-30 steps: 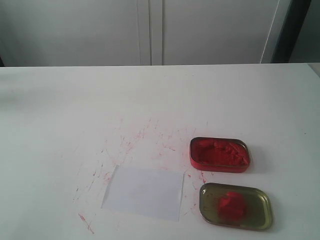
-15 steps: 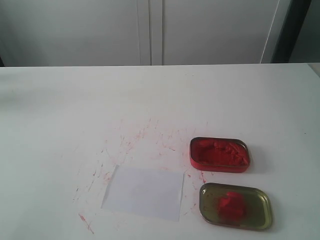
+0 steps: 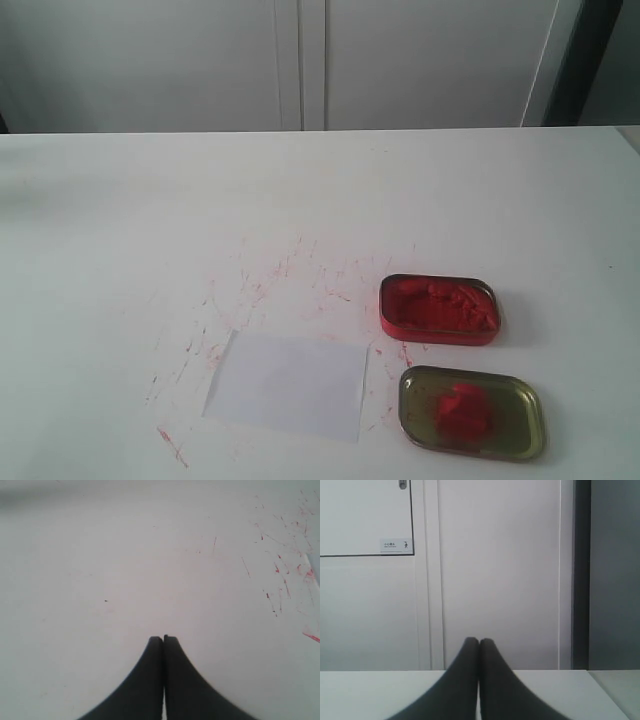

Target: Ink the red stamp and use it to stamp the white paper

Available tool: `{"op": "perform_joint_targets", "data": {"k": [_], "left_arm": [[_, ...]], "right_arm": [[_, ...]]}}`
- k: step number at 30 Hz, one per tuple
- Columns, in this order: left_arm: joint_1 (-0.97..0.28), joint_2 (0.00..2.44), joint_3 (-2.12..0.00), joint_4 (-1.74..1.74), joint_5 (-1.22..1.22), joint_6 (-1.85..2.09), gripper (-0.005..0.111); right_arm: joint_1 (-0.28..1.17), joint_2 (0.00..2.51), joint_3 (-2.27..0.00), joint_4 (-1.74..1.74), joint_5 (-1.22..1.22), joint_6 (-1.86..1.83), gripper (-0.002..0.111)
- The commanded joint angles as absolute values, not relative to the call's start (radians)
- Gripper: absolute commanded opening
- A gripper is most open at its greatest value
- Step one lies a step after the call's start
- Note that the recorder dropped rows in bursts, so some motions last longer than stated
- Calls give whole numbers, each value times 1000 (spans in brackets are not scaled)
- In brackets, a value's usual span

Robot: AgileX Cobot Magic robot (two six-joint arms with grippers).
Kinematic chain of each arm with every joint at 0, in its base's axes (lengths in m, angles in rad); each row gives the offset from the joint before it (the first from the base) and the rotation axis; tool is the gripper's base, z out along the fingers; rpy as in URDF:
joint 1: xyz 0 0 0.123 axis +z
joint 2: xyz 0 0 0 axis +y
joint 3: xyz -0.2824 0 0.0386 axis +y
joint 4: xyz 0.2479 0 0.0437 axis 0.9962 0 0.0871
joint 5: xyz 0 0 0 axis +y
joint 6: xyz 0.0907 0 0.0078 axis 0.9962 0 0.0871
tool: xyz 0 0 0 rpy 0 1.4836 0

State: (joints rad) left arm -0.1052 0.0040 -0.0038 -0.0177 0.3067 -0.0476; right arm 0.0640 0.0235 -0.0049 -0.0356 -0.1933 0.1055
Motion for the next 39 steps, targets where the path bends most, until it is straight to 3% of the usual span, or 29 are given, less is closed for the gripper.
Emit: {"op": "perform_joint_targets", "data": {"k": [1,8,18,39], "left_arm": [[-103,0,0,-26,306,-48,0],[-103,0,0,-26,306,-48,0],[-103,0,0,-26,306,-48,0],[-103,0,0,-26,306,-48,0]], "right_arm": [[57,19,0,-42,-204,110,0],[57,19,0,-42,-191,110,0],[57,110,-190,-42,-15,110,0],[57,699,-667,-42,676,106,0]]}}
